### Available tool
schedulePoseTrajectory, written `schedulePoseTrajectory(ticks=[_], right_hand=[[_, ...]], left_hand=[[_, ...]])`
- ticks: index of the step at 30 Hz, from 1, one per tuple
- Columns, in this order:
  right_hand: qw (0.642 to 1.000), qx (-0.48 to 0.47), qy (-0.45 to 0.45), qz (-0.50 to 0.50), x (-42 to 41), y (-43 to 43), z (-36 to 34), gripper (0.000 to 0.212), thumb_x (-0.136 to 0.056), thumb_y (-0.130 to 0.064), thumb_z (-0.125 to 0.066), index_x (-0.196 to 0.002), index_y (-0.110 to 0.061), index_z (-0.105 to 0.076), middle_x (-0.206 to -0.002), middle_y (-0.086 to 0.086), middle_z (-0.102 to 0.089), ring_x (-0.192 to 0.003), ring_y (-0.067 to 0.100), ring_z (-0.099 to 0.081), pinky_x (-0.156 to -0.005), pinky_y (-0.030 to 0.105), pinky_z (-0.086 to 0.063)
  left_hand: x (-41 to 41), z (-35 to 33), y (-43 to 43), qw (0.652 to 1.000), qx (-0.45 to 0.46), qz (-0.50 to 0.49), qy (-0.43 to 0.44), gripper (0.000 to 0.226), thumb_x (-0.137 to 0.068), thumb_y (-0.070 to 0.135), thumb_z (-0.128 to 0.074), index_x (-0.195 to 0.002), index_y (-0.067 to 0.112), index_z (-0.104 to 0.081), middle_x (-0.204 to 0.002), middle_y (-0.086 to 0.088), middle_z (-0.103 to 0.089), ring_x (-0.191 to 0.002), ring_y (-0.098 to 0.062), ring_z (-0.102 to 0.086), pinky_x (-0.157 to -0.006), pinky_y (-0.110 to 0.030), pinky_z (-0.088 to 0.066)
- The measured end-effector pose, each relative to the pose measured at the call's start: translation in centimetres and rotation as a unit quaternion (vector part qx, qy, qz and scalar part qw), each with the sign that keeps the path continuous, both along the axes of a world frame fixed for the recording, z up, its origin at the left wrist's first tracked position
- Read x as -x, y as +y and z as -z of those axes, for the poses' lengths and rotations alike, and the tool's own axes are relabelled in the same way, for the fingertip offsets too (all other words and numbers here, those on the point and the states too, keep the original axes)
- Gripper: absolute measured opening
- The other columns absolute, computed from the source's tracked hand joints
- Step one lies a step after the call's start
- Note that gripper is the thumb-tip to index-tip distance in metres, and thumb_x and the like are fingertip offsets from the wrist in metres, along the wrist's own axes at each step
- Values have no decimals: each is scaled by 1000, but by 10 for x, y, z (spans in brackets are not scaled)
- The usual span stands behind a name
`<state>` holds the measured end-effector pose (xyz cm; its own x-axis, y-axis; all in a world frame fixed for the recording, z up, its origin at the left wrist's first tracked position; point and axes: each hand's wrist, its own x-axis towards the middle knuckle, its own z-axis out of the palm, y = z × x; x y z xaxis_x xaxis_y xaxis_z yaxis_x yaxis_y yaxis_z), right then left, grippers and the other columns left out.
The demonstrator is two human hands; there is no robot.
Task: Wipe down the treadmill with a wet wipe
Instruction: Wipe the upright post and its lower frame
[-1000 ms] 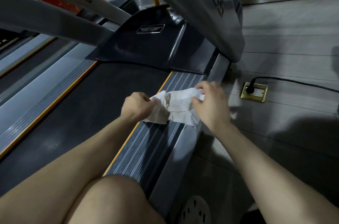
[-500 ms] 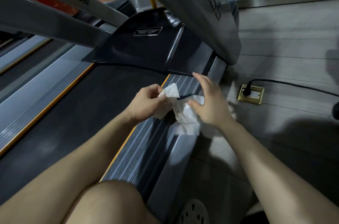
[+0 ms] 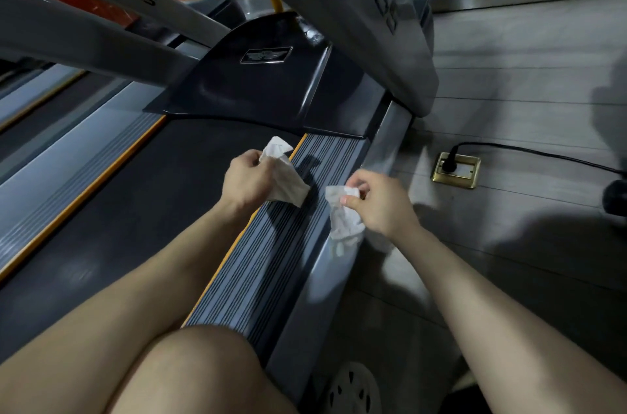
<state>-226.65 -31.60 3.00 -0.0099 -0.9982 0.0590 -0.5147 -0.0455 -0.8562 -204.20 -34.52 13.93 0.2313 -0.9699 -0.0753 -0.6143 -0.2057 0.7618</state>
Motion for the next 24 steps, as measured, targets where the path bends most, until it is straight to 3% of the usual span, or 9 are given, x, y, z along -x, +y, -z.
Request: schedulePoseTrajectory(ticks=[4,6,10,13,14,16,18,21,24], right_hand=[[991,94,52,-73,9,3,-32,17,-85,-35,-88,-91,-27,-75,-118,-5,-56,-112,12,-50,-91,29,-38],[984,152,17,-91,15,10,-55,16,-83,-36,-89,-88,-29,-76,-132,-11,-57,-130,8,-46,-107,29,-39],[984,154,-55,-70,18,16,-83,13,-84,-31,-89,-83,-31,-75,-164,-19,-39,-158,0,-20,-125,23,-23],[989,61,-130,22,13,10,-75,14,-89,-33,-84,-87,-25,-73,-137,-14,-68,-130,-6,-54,-106,17,-42],[988,56,-135,53,11,9,-70,17,-89,-34,-84,-87,-22,-71,-112,-13,-75,-104,-7,-64,-87,17,-49],[986,54,-135,77,8,9,-65,25,-88,-36,-85,-82,-20,-66,-74,-11,-67,-67,-1,-59,-61,14,-43],[986,21,-158,52,11,9,-66,31,-83,-40,-89,-92,-23,-64,-74,-13,-64,-67,-1,-61,-63,13,-47],[982,-103,-151,-46,23,9,-73,54,-83,-44,-88,-128,-31,-61,-103,-11,-72,-93,2,-71,-81,24,-57],[976,-135,-95,-145,30,13,-74,11,-93,-33,-79,-94,-24,-73,-71,-10,-66,-64,-1,-61,-60,14,-44]], left_hand=[[6,-2,5,998,6,38,52,27,-98,31,-57,-100,14,-77,-100,-6,-80,-100,-23,-76,-92,-46,-62],[11,-4,8,995,8,72,71,27,-107,29,-55,-102,14,-77,-99,-1,-80,-90,-12,-75,-82,-33,-57],[33,-12,20,958,-89,180,204,26,-111,25,-52,-104,13,-74,-82,0,-73,-72,-11,-67,-72,-30,-53],[47,-26,30,912,-187,206,300,44,-107,44,-54,-127,9,-71,-102,-5,-77,-92,-20,-74,-78,-31,-60],[47,-28,32,910,-189,233,285,43,-104,44,-59,-127,9,-71,-104,-5,-77,-92,-19,-75,-78,-31,-60],[44,-25,31,924,-151,282,210,21,-101,25,-71,-116,10,-72,-96,-4,-78,-82,-16,-75,-69,-27,-58],[38,-20,25,947,-96,269,145,11,-97,10,-76,-108,8,-71,-94,-6,-78,-82,-18,-75,-71,-31,-58],[28,-17,17,953,-28,298,55,8,-98,10,-75,-106,8,-73,-98,-4,-79,-89,-17,-74,-81,-35,-60],[27,-21,16,928,73,331,-157,9,-94,24,-75,-100,30,-78,-93,8,-78,-91,-8,-74,-85,-39,-60]])
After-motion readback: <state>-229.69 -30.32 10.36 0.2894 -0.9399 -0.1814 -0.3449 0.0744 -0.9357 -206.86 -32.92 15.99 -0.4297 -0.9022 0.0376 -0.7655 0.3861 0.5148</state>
